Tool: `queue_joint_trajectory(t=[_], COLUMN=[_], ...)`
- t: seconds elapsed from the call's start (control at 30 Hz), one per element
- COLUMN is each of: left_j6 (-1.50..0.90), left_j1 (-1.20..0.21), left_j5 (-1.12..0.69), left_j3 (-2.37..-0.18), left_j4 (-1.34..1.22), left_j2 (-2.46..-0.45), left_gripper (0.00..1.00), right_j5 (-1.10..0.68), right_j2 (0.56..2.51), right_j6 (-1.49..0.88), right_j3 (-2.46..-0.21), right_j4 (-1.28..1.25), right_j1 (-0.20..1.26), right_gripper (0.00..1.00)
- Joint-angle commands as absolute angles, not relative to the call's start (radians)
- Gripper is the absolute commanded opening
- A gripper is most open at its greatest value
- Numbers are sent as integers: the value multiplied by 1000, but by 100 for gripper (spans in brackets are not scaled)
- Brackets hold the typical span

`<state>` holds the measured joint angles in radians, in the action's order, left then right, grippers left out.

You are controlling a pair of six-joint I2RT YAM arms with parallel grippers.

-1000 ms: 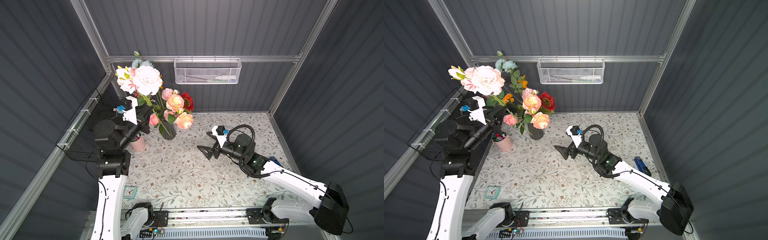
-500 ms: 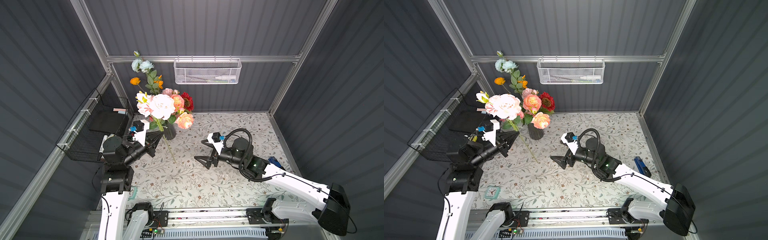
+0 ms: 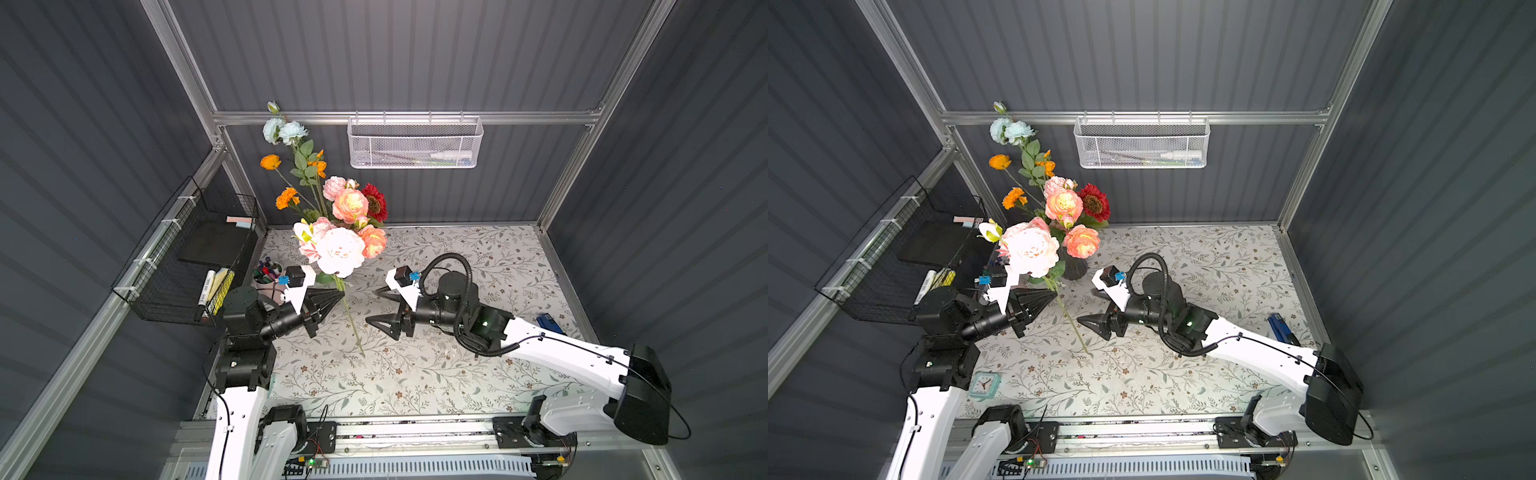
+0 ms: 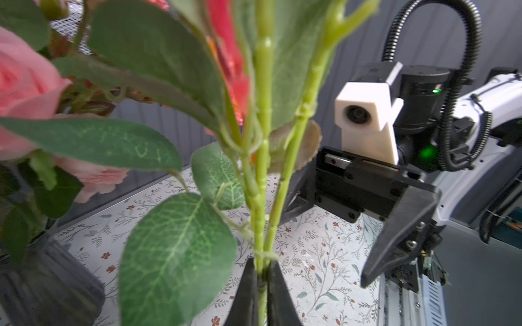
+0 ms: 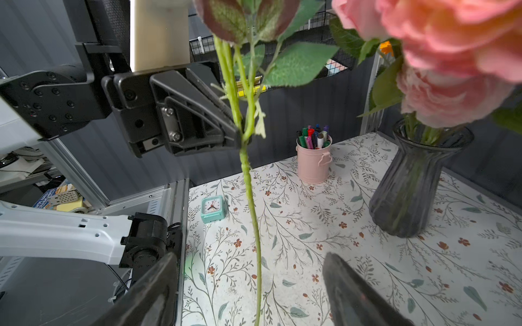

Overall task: Pick out pink flowers from the vase
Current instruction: Place the flower at the center of the board.

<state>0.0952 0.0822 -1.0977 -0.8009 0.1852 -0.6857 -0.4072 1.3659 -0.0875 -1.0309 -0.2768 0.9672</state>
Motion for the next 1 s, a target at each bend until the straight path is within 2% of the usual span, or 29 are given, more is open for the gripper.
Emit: queue_joint_trajectory(t=[0.0,0.3,0.47,0.8,0.97], left_j6=[156,187,193,210,215], left_j1=[78,60,52,44,43], left_j5=[-1206,-1244,-1240,-1235,-1233], left_j3=[-791,-783,-781,-786,-787], left_j4=[199,225,230,250,256], left_j2=[-678,-686,-690,-692,-691], left_gripper=[5,6,6,6,7], right_j5=[-436,-462,-474,-462,-456], right_j2=[1391,1477,1513,1528,1528], right_j6=[-93,-102,-109,-96,-92], right_j3=[-1077,-1156,-1188,-1199,-1197], right_j4=[-298,-296,-296,-295,-293], right_j1=[977,1000,1014,1028,1029], right_gripper=[77,62,58,31,24])
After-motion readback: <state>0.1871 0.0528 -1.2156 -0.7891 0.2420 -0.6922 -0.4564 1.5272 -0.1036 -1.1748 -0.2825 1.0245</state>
